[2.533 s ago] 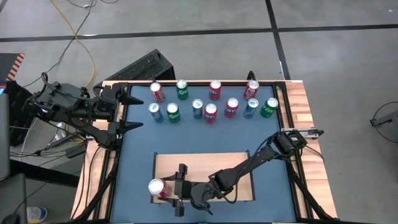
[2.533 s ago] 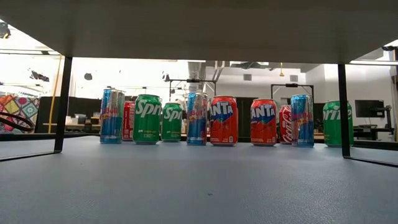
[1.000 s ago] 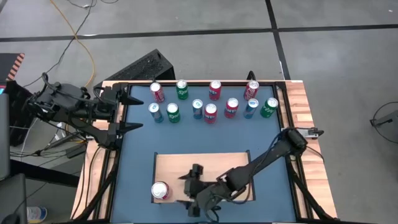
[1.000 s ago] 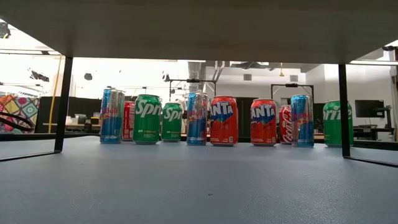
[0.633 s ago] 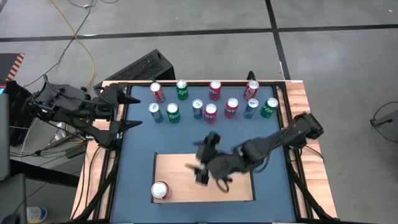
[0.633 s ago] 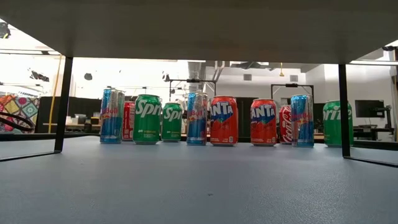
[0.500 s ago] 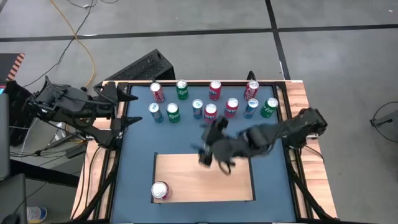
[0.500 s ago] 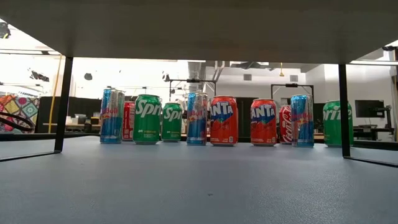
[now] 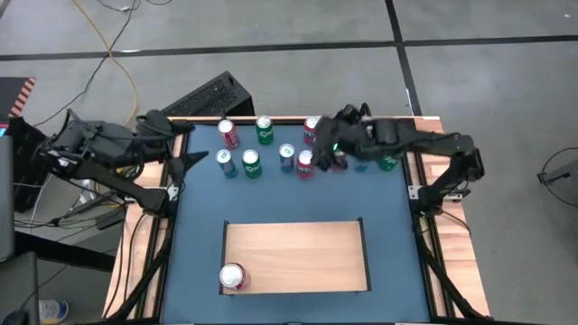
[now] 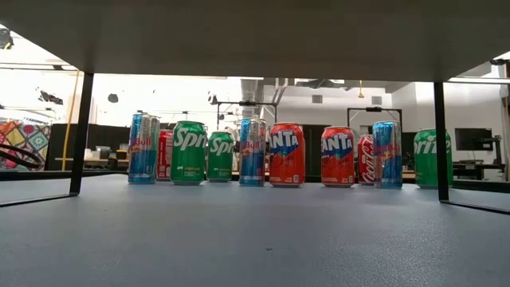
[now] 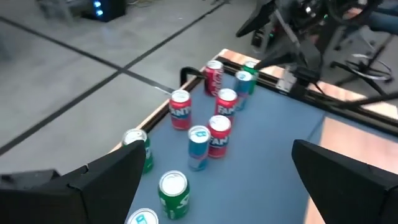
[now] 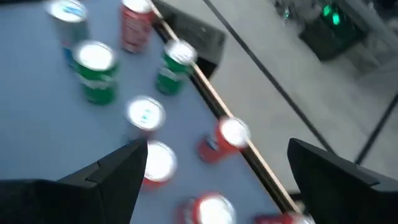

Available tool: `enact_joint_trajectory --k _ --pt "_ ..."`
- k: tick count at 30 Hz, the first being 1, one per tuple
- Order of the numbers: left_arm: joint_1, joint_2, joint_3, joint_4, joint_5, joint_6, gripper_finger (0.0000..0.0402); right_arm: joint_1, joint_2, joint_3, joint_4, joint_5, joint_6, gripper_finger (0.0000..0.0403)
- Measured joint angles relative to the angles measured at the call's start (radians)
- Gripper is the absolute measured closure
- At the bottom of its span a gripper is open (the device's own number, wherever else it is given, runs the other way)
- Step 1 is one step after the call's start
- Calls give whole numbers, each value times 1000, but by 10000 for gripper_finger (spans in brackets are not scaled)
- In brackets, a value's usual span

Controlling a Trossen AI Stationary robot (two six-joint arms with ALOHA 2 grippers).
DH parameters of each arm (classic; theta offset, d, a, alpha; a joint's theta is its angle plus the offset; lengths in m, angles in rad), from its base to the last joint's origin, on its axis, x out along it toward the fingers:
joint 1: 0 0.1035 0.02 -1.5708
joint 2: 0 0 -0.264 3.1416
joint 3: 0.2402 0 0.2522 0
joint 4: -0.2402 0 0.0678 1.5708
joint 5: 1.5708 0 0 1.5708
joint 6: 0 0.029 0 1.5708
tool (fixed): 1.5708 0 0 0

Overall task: Place canned beverage on shelf
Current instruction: Put the right red soda can on the shelf aligned with the other red soda can

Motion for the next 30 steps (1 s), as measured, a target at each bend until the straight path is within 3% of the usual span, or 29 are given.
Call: enact_joint_trajectory --k 6,8,12,17,23,30 --pt "88 21 0 5 0 -32 10 -246 -36 -4 -214 -21 35 31" --pt "119 34 0 20 15 -34 10 -331 -43 -22 -236 -74 33 31" --pt "196 60 0 56 118 -2 10 -489 -74 -119 -133 -218 -36 31" --pt "313 78 0 74 279 65 10 -646 -109 -258 -35 -305 -81 31" --pt "468 83 0 108 459 142 10 -718 -101 -365 14 -368 -100 31" --pt "611 85 0 104 579 173 10 -756 -98 -433 92 -410 -110 31"
